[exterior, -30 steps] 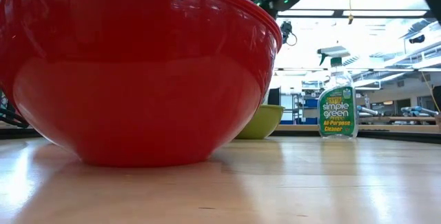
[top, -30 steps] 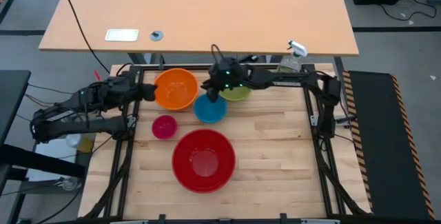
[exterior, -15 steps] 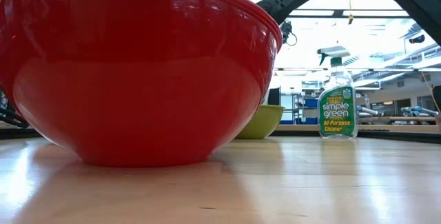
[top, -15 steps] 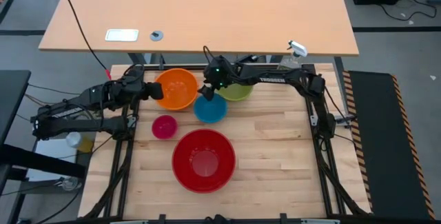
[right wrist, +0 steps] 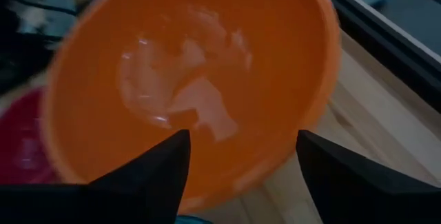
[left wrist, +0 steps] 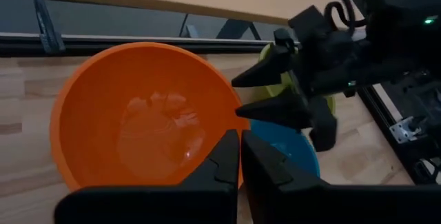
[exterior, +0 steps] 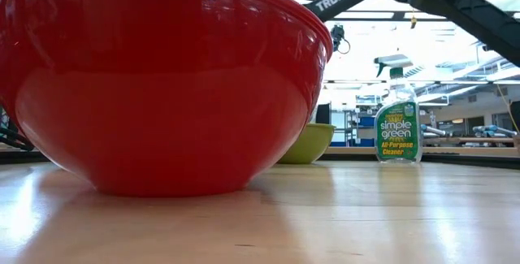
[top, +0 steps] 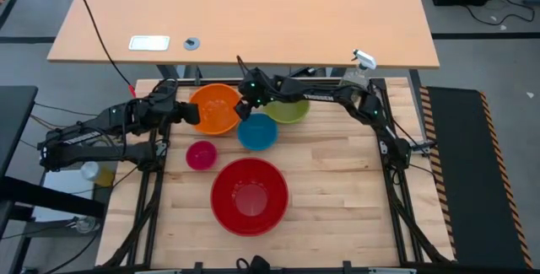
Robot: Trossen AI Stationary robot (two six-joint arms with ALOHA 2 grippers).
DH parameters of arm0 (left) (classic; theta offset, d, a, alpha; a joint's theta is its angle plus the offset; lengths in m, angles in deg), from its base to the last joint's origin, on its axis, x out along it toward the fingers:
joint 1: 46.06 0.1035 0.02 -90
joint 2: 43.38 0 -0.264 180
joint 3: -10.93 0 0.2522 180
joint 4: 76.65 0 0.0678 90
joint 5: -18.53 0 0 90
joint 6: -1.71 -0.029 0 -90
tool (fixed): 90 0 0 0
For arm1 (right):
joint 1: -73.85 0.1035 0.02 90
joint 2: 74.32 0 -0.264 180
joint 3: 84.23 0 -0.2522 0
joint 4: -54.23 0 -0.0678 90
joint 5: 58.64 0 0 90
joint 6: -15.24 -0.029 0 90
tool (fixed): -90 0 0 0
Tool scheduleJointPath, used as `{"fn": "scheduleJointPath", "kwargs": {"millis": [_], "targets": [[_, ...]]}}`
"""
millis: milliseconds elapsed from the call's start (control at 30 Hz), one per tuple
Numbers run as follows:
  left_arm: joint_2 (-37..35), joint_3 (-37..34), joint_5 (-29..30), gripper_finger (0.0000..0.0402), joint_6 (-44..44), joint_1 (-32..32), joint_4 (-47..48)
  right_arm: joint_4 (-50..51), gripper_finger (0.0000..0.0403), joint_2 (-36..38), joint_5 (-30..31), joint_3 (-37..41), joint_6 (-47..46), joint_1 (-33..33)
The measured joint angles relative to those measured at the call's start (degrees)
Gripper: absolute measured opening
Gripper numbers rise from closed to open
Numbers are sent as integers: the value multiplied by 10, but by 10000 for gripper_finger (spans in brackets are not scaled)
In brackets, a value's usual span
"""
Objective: Nest bowls inside each other
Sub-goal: Stack the orange bowl on top of the red bowl
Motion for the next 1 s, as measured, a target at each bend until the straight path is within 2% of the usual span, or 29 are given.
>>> {"fn": "scheduleJointPath", "kwargs": {"millis": [133,367,500,900,1000], "targets": [[0,0,0,38,3,0,2,46,256,-20,19,-37,1,0],[0,0,-7,117,7,0,9,60,230,-38,10,-45,2,2],[0,0,-21,144,7,0,9,55,197,-38,14,-45,2,3],[0,0,-54,149,10,0,-5,53,40,-38,31,-45,2,3],[0,0,-64,149,10,0,-5,49,25,-37,30,-45,-7,3]]}}
